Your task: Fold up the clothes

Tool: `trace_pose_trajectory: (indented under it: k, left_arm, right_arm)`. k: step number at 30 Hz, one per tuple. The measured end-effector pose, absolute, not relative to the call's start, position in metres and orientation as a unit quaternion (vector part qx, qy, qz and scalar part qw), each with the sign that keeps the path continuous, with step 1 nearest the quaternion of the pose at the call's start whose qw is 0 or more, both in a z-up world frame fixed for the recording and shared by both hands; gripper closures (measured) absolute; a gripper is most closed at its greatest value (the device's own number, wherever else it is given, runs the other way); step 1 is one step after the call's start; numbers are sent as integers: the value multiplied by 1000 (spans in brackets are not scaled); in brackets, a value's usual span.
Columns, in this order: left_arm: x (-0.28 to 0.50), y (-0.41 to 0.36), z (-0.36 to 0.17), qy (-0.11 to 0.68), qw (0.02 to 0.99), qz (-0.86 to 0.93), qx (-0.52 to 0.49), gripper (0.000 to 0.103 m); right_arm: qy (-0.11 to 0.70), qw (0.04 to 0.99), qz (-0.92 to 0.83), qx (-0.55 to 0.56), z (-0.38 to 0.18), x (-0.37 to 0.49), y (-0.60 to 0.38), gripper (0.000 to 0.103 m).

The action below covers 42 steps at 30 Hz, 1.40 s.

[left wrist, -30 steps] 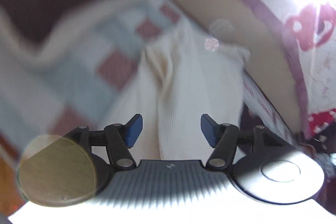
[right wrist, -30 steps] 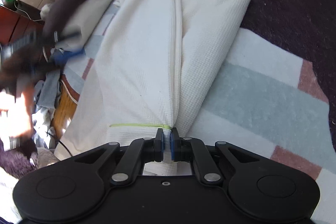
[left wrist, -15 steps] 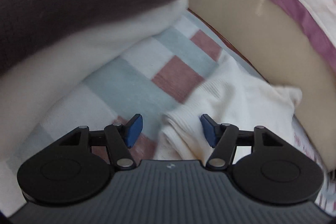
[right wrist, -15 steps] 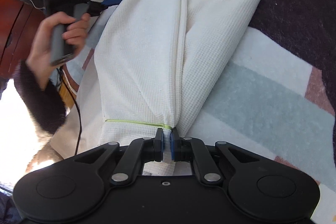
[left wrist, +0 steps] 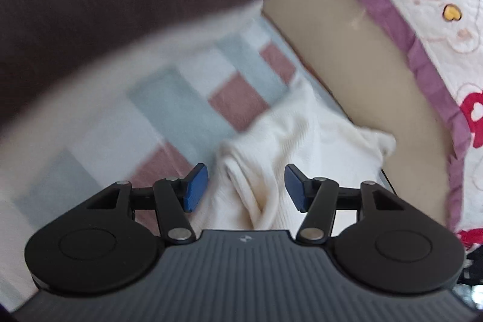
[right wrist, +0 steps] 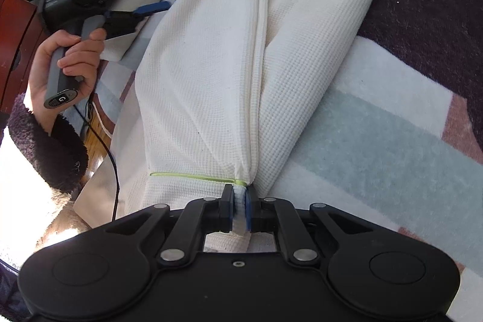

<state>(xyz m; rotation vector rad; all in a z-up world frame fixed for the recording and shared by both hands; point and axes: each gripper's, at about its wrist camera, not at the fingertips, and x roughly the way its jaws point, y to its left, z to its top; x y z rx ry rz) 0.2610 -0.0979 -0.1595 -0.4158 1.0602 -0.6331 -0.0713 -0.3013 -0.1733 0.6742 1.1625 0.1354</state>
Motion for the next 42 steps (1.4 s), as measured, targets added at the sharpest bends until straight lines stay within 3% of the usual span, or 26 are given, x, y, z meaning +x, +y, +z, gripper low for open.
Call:
trace_pose_trajectory:
  k: [2, 3, 10, 12, 14, 23, 28, 35, 36, 37, 38, 42]
  left_arm:
    - [263, -97, -155, 490, 795, -303, -190, 70]
    - [264, -99, -155, 501, 785, -316, -184, 91]
    - [266, -102, -173, 533, 737, -345, -233, 91]
    - [266, -102, -178, 535, 734, -337, -248, 83]
    - [268, -101, -181, 536, 741, -314, -254, 49]
    - [273, -100, -184, 537, 732, -320, -268, 48]
    - [271, -108, -187, 549, 721, -336, -257, 57]
    - [272, -116, -199, 527, 745, -318, -256, 57]
    - [272, -117, -199, 519, 750, -319, -259, 61]
    - [272, -118, -199, 511, 755, -318, -259, 90]
    - [272, -119, -195, 502, 767, -316, -247, 97]
    - [275, -101, -170, 432, 807, -307, -263, 97]
  right_arm:
    - [538, 780, 60, 313, -173, -72, -303, 93]
    - [537, 780, 58, 314, -173, -73, -303, 93]
    - [539, 780, 54, 314, -172, -72, -305, 92]
    - [538, 780, 52, 316, -172, -73, -305, 92]
    - [536, 780, 51, 318, -173, -74, -305, 92]
    - [536, 780, 48, 320, -173, -72, -302, 92]
    - [533, 781, 50, 322, -174, -73, -301, 92]
    - [529, 782, 52, 326, -176, -74, -300, 92]
    - [529, 782, 52, 326, -176, -74, -300, 92]
    - [528, 782, 52, 327, -176, -74, -300, 92]
    - [528, 782, 52, 327, -177, -74, -300, 92]
    - [518, 779, 48, 349, -179, -79, -301, 92]
